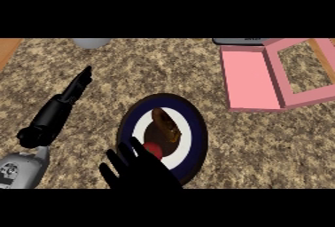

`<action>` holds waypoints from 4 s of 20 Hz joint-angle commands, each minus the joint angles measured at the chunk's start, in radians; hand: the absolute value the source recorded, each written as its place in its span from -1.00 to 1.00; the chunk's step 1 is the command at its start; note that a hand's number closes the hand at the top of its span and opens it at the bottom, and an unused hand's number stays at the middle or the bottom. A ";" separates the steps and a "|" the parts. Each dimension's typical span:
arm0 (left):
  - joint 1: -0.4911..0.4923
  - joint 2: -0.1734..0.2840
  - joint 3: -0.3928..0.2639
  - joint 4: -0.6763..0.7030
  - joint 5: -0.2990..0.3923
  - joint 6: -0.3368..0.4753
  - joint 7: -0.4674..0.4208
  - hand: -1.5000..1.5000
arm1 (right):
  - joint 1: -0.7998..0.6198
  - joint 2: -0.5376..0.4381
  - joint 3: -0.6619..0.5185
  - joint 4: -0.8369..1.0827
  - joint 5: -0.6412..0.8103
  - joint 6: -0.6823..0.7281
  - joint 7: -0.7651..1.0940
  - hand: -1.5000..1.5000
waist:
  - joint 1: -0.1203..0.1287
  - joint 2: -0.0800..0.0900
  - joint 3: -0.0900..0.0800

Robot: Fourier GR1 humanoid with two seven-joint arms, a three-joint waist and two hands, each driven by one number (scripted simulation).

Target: Pick the tomato from the plate and place it in the cardboard box

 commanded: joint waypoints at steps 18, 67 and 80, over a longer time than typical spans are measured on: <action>-0.025 -0.130 0.059 0.035 -0.130 -0.060 0.004 0.00 | 0.033 0.065 -0.023 0.307 0.282 -0.110 -0.234 -1.00 | 0.004 0.002 0.000; -0.056 -0.198 0.116 -0.006 -0.183 -0.199 -0.013 0.00 | -0.471 -0.029 -0.720 1.156 0.514 -0.732 0.055 1.00 | 0.119 0.048 -0.003; -0.058 -0.188 0.141 0.024 -0.180 -0.202 -0.028 0.00 | -0.735 -0.128 -0.839 1.375 0.669 -1.047 0.424 1.00 | 0.089 0.033 -0.002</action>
